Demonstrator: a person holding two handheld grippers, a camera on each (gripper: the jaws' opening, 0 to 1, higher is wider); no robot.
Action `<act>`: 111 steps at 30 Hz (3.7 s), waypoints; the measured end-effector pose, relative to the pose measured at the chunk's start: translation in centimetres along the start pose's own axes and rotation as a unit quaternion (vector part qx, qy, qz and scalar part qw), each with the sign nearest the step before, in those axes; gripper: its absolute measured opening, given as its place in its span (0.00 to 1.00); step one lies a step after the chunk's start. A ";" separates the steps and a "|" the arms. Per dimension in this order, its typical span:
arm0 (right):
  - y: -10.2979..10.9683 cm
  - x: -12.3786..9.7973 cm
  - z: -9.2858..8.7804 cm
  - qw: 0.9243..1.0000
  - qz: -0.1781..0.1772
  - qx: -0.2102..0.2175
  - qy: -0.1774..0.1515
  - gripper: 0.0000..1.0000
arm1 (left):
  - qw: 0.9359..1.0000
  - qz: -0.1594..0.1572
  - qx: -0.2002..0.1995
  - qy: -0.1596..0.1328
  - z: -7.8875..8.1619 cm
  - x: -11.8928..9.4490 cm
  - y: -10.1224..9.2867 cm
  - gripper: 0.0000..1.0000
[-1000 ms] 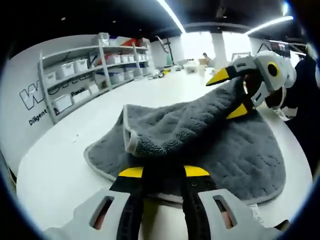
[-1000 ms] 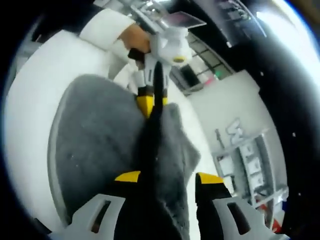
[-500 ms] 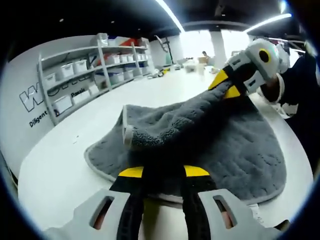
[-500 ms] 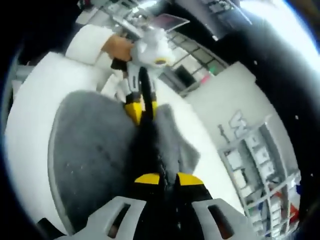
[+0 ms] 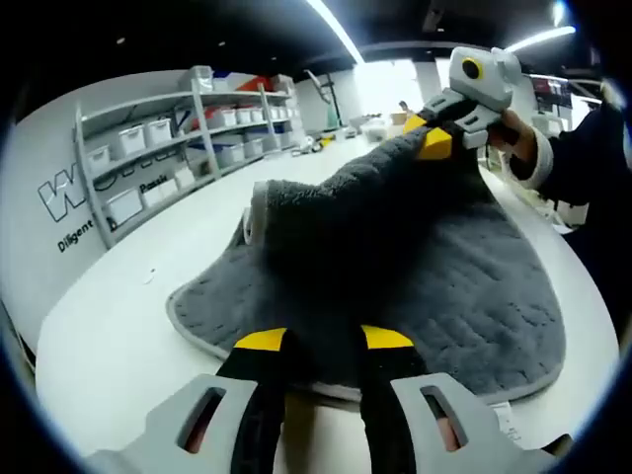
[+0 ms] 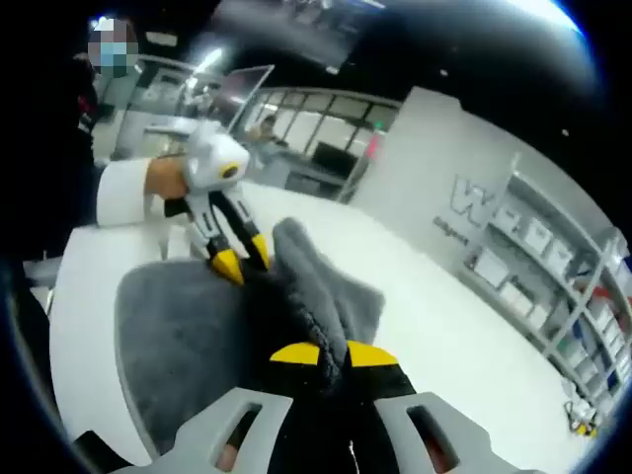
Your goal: Open the folded towel by lifting each exposed corner and separating the folded layers until the towel lies flat within the target outline without major curled edges
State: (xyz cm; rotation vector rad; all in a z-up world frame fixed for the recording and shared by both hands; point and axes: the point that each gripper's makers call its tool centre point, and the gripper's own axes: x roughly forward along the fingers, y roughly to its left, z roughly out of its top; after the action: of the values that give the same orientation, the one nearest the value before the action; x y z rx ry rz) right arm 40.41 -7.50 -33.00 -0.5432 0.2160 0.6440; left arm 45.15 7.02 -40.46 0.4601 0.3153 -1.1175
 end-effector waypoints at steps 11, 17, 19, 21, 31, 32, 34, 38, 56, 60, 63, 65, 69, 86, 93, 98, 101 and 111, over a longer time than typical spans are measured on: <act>-3.6 -1.3 -2.3 0.998 -0.025 0.062 -0.015 0.01 | 1.000 0.000 0.002 0.001 0.0 0.1 0.0 0.25; -4.6 -1.8 -3.8 0.995 -0.043 0.089 -0.021 0.00 | 1.000 -0.004 0.000 0.000 0.0 0.1 -0.2 0.23; -4.7 -1.9 -4.3 0.993 -0.045 0.108 -0.027 0.00 | 1.000 -0.003 0.000 0.000 0.0 0.1 -0.2 0.23; -5.0 -2.0 -4.6 0.991 -0.049 0.122 -0.034 0.00 | 1.000 -0.004 -0.001 0.000 0.0 0.1 -0.3 0.23; -6.2 -2.2 -5.4 0.983 -0.055 0.172 -0.043 0.00 | 1.000 -0.004 -0.002 -0.001 0.0 0.1 -0.3 0.23; -6.3 -2.2 -5.6 0.982 -0.056 0.178 -0.042 0.00 | 1.000 -0.004 -0.003 -0.001 0.0 0.1 -0.3 0.23; -6.8 -2.3 -6.1 0.979 -0.059 0.189 -0.040 0.00 | 1.000 -0.004 -0.003 -0.001 0.1 0.1 -0.3 0.23; -7.5 -2.4 -7.1 0.974 -0.065 0.216 -0.035 0.00 | 1.000 -0.004 -0.004 -0.001 0.1 0.1 -0.3 0.23; -8.8 -2.8 -11.3 0.960 -0.086 0.267 -0.006 0.00 | 1.000 -0.004 -0.009 -0.002 0.1 0.1 -0.2 0.23; -9.1 -2.9 -12.0 0.957 -0.089 0.276 -0.004 0.01 | 1.000 -0.004 -0.009 -0.002 0.1 0.1 -0.2 0.23; -9.0 -2.9 -12.5 0.956 -0.088 0.280 -0.002 0.02 | 1.000 -0.003 -0.009 -0.002 0.1 0.1 -0.2 0.23; -8.9 -2.8 -12.8 0.957 -0.089 0.276 0.001 0.02 | 1.000 -0.004 -0.010 -0.002 0.1 0.1 -0.2 0.23; -8.9 -3.0 -12.9 0.962 -0.090 0.258 0.001 0.04 | 1.000 -0.004 -0.011 -0.003 0.0 0.1 -0.3 0.23; -8.4 -4.9 -10.8 0.995 -0.089 0.039 0.001 0.14 | 1.000 -0.002 -0.010 -0.004 0.0 0.0 -0.3 0.23; -7.0 -4.5 -8.1 0.989 -0.069 -0.127 0.003 0.16 | 1.000 -0.003 -0.013 -0.005 -0.1 0.0 -0.3 0.23; -5.7 -3.2 -7.1 0.987 -0.048 -0.152 -0.001 0.17 | 1.000 -0.003 -0.013 -0.005 -0.1 0.0 -0.3 0.23; -5.4 -2.6 -7.0 0.986 -0.044 -0.159 0.000 0.17 | 1.000 -0.003 -0.012 -0.005 -0.1 0.0 -0.3 0.23; -3.9 -0.9 -6.4 0.983 -0.025 -0.183 0.006 0.14 | 1.000 -0.002 -0.008 -0.004 0.0 0.0 -0.3 0.23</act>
State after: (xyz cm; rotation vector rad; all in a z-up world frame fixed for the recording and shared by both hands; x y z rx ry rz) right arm 41.92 -13.99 -36.44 -0.9047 0.0937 0.6345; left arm 44.90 6.93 -40.53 0.4417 0.3185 -1.1192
